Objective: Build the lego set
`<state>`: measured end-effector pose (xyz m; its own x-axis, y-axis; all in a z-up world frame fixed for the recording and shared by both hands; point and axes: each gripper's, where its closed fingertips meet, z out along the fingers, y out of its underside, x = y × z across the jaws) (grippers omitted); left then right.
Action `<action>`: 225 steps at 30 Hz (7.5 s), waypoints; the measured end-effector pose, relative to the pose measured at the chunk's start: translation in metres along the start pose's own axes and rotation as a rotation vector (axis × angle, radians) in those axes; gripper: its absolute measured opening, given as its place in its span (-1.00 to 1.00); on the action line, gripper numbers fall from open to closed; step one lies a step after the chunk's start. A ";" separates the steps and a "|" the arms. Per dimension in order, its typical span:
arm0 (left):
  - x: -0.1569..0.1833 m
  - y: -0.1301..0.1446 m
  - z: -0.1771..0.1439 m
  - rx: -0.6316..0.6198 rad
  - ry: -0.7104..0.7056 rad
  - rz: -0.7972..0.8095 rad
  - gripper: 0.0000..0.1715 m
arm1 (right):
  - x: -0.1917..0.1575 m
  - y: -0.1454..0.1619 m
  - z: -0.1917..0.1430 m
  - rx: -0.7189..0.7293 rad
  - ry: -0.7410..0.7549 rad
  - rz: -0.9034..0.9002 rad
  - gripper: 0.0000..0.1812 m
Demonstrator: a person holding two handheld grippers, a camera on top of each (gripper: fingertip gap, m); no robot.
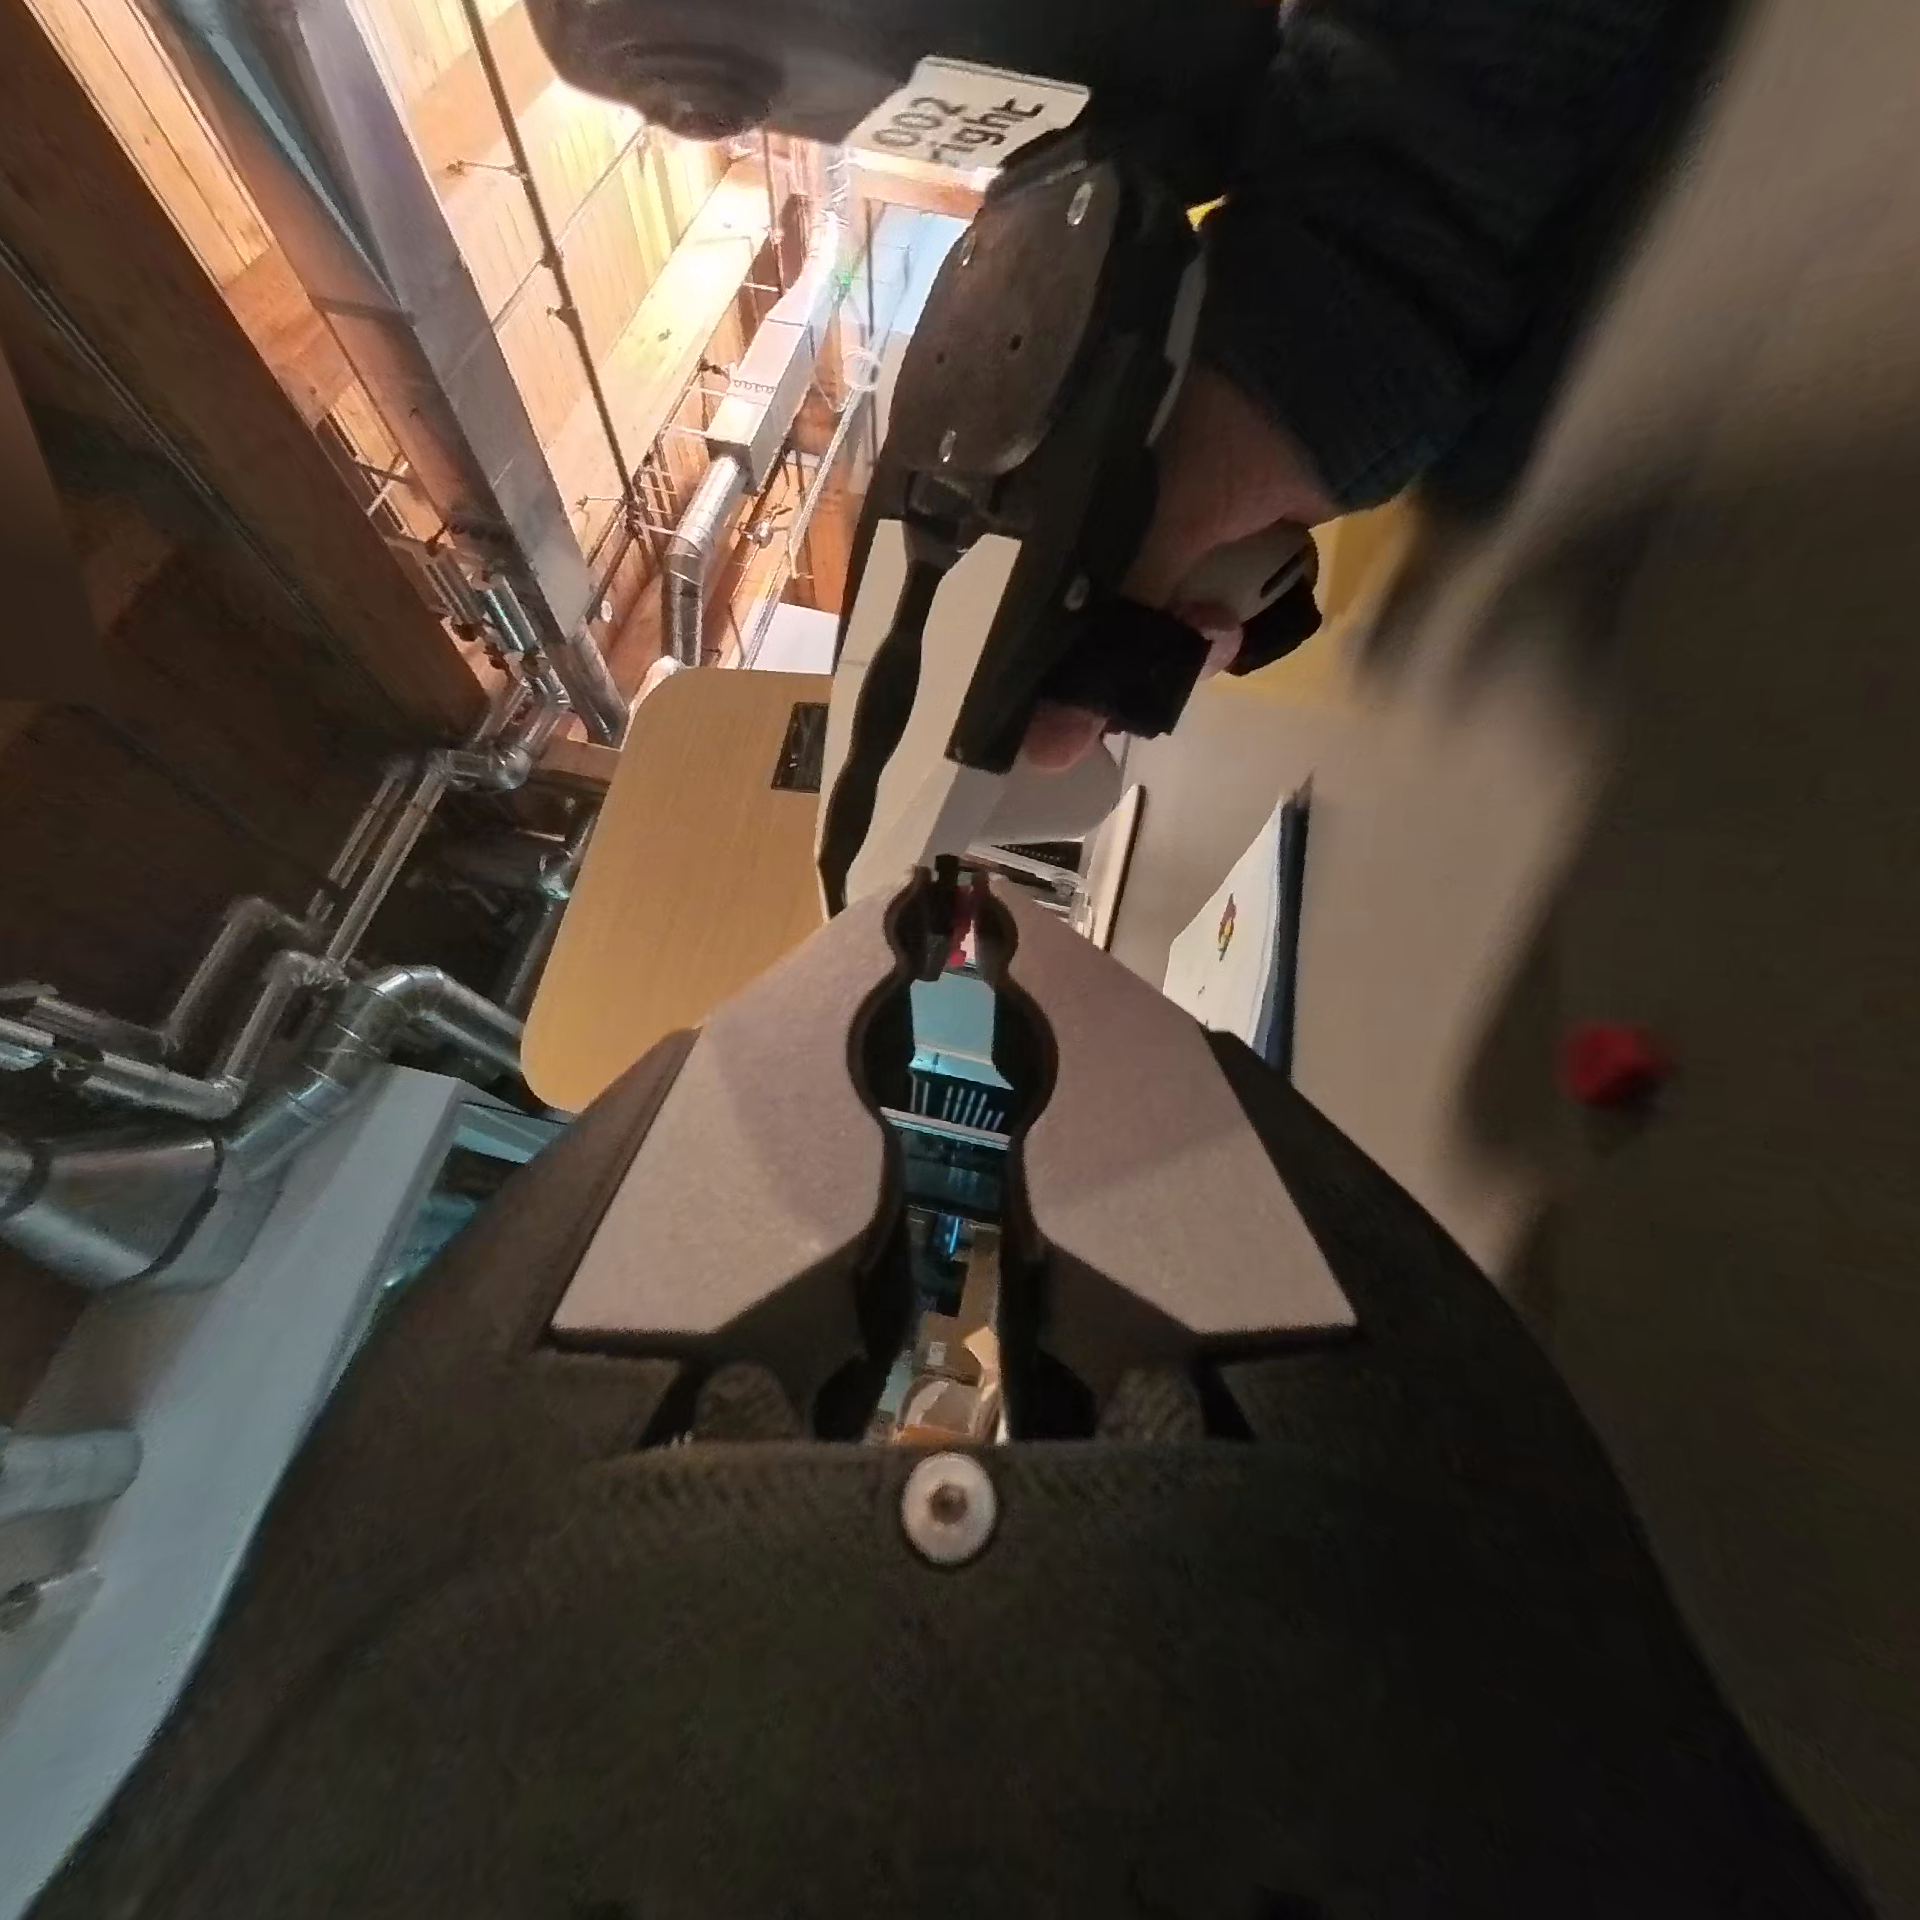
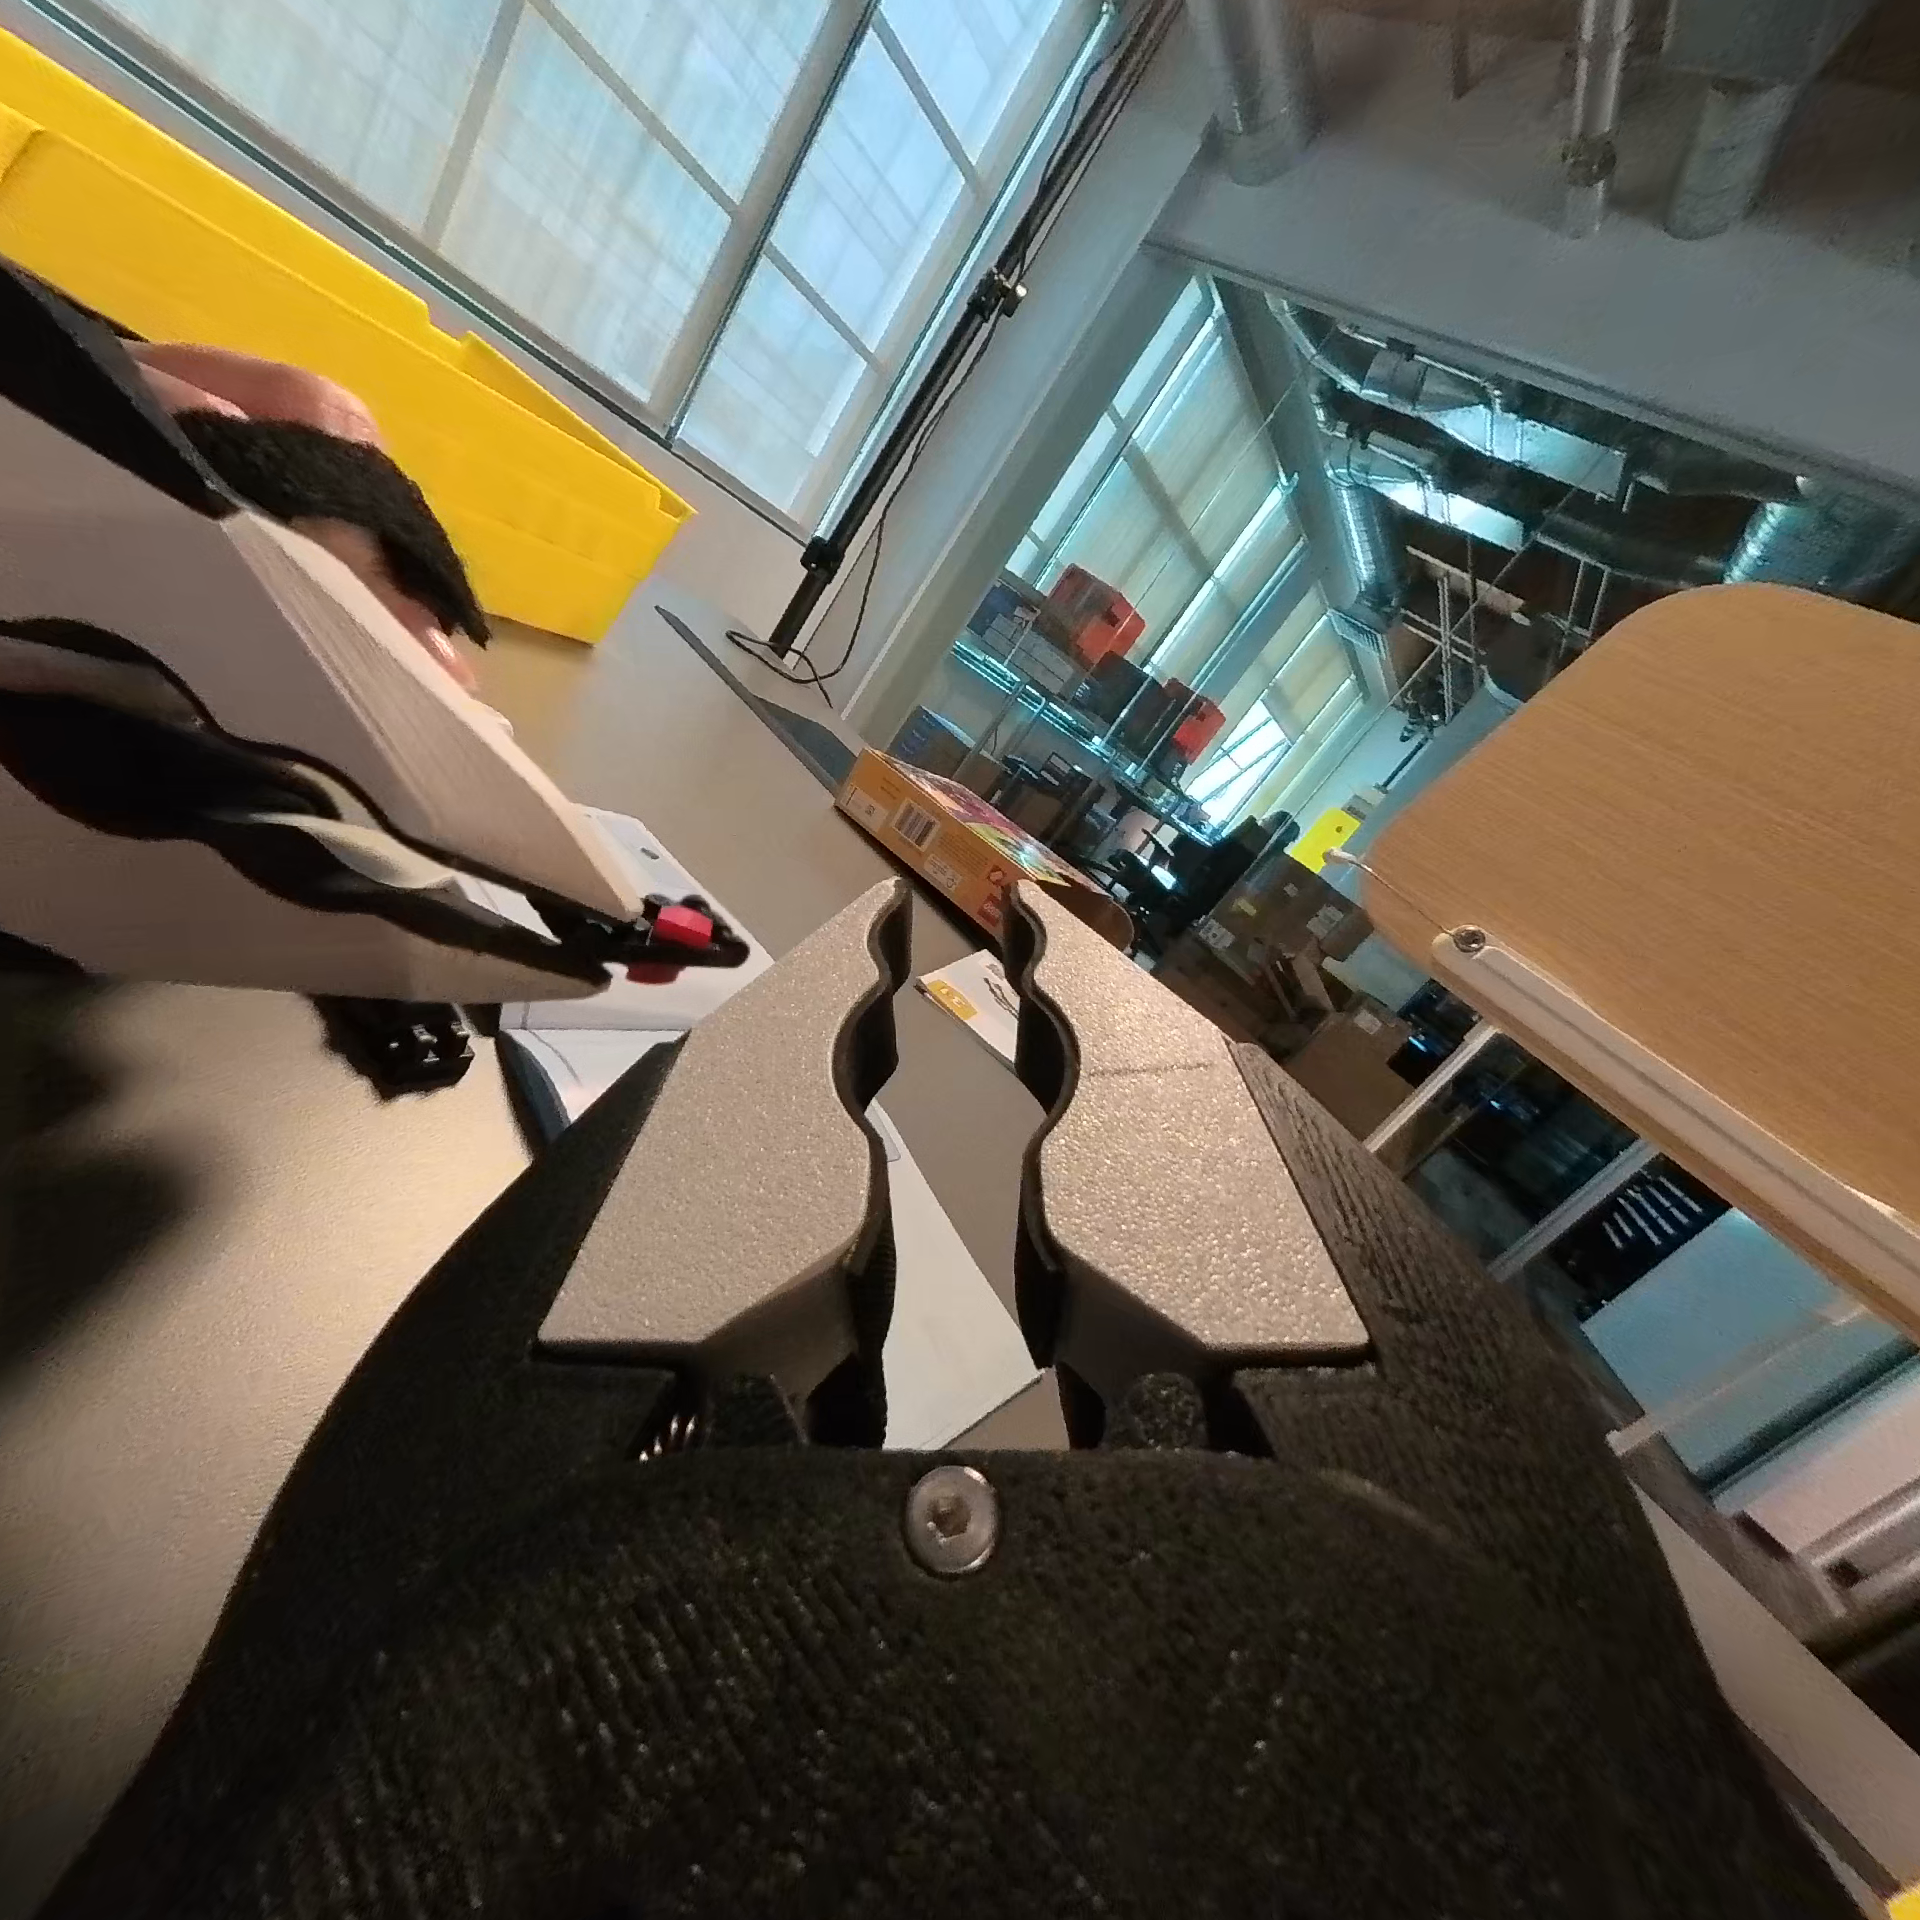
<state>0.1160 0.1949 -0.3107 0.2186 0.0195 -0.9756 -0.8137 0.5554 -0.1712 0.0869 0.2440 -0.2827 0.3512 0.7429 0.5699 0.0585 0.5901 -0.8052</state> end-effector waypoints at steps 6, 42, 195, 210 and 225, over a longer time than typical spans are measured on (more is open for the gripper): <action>0.000 0.000 0.000 -0.001 0.001 0.002 -0.93 | -0.002 0.000 0.000 0.001 -0.010 -0.008 -0.84; 0.022 -0.007 -0.001 0.047 0.125 -0.008 -0.92 | -0.005 0.000 0.001 0.004 -0.022 -0.025 -0.85; 0.069 -0.016 -0.120 -0.368 0.935 -1.147 -0.65 | -0.159 -0.001 -0.031 -0.508 -0.872 0.431 -0.89; 0.069 -0.016 -0.120 -0.368 0.951 -1.174 -0.65 | -0.171 -0.001 -0.050 -0.536 -0.996 0.399 -0.84; 0.069 -0.016 -0.121 -0.368 0.950 -1.170 -0.65 | -0.171 -0.003 -0.048 -0.524 -0.989 0.397 -0.80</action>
<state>0.0795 0.0869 -0.3922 0.5107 -0.8595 0.0204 -0.5532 -0.3466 -0.7575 0.0717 0.1001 -0.3854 -0.4298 0.9020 -0.0406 0.5642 0.2332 -0.7920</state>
